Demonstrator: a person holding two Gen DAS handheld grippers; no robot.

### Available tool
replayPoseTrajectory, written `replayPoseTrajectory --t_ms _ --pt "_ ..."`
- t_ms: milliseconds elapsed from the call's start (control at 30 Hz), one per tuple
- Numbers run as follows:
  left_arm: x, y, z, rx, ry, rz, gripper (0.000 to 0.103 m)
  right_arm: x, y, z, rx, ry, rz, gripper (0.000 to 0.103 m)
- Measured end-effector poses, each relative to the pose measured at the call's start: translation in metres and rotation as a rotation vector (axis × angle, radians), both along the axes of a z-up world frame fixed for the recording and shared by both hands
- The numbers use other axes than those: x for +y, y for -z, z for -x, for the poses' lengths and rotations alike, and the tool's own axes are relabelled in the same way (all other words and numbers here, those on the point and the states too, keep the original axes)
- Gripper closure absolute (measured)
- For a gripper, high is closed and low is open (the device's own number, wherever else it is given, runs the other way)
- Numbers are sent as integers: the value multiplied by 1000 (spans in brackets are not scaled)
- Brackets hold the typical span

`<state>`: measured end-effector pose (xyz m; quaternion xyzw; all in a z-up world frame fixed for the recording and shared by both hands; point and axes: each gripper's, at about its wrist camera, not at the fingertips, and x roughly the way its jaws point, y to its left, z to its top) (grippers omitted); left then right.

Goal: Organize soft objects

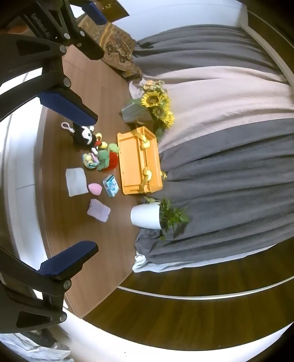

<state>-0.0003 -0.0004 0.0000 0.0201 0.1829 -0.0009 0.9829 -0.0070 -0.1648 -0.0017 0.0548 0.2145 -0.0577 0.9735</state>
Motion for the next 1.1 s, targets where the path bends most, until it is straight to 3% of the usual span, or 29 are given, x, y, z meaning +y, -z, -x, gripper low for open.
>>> replayPoseTrajectory --t_ms 533,1100 --pt "3 -23 1 -14 -3 4 0 0 0 0 9 2 2 0" --pt "2 -15 -10 -24 -21 -3 0 -2 -2 -3 2 2 10 0"
